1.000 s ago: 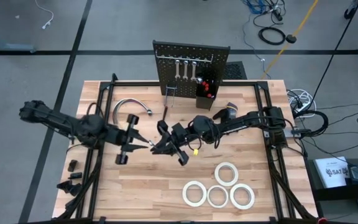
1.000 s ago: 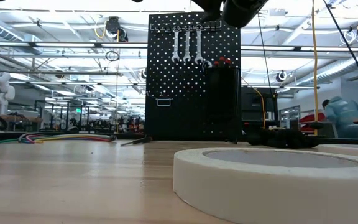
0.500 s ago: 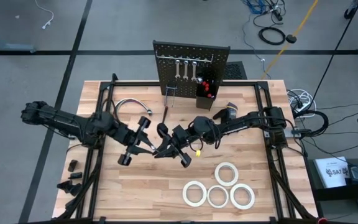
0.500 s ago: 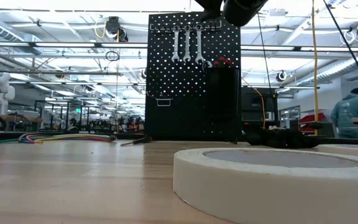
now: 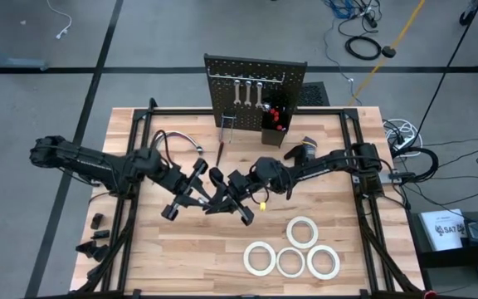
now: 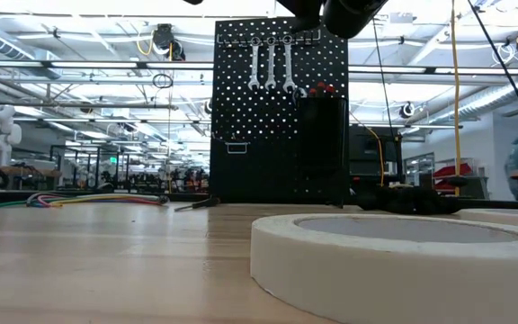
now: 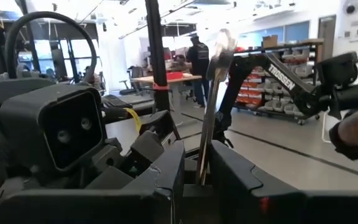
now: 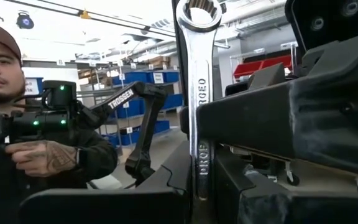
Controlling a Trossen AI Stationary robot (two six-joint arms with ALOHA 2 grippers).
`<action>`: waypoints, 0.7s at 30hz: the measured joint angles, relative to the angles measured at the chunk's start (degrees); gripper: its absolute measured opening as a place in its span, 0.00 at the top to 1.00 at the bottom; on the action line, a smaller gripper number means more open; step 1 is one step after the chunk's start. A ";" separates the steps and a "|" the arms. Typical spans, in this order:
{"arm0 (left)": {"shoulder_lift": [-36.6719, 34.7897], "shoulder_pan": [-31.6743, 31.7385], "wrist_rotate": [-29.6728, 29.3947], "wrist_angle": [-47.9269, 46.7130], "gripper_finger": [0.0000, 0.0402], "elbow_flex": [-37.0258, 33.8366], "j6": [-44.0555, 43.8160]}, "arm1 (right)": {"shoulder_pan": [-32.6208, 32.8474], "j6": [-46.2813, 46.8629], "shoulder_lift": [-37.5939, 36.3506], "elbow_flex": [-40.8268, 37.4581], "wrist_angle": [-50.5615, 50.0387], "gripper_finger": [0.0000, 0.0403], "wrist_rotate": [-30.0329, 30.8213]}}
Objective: Hang tools onto peg board
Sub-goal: Hang the silver wrench on the peg board
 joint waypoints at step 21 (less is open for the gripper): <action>-6.24 0.08 -5.70 -5.52 0.99 -0.07 -0.53 | -6.27 2.28 -3.58 0.02 -12.73 0.55 -8.30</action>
